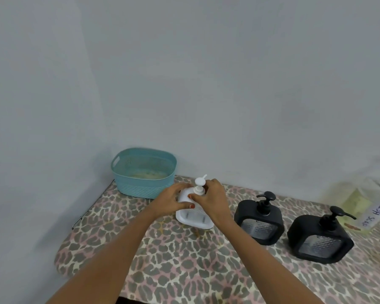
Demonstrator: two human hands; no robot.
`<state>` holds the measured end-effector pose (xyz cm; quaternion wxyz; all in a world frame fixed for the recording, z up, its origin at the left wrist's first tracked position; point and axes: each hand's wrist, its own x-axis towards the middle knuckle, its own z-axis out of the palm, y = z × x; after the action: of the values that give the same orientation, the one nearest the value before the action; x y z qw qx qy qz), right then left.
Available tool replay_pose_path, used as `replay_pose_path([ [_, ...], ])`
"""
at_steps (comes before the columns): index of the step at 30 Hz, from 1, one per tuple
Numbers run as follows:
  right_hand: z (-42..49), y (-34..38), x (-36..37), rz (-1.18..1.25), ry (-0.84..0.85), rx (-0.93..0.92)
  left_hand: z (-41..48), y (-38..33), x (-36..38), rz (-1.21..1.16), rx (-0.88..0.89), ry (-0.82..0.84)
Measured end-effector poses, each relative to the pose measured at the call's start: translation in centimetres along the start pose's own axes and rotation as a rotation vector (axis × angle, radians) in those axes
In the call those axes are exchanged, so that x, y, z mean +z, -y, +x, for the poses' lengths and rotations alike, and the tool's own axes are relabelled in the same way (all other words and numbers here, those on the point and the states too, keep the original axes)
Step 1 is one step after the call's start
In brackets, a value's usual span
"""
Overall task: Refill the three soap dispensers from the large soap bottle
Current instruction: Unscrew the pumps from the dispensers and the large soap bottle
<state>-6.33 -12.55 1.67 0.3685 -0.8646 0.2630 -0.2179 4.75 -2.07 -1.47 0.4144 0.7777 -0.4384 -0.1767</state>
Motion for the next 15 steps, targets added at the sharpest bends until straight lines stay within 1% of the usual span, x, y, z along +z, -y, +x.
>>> replay_pose_path([
  [6, 0.4, -0.2, 0.1, 0.031, 0.014, -0.023, 0.2, -0.1, -0.3, 0.009, 0.005, 0.005],
  [9, 0.6, -0.2, -0.5, 0.002, 0.085, -0.055, 0.2, -0.4, -0.3, 0.002, 0.029, 0.009],
  [15, 1.3, -0.5, -1.6, 0.081, 0.209, -0.006, 0.0, -0.4, -0.4, -0.036, 0.034, 0.006],
])
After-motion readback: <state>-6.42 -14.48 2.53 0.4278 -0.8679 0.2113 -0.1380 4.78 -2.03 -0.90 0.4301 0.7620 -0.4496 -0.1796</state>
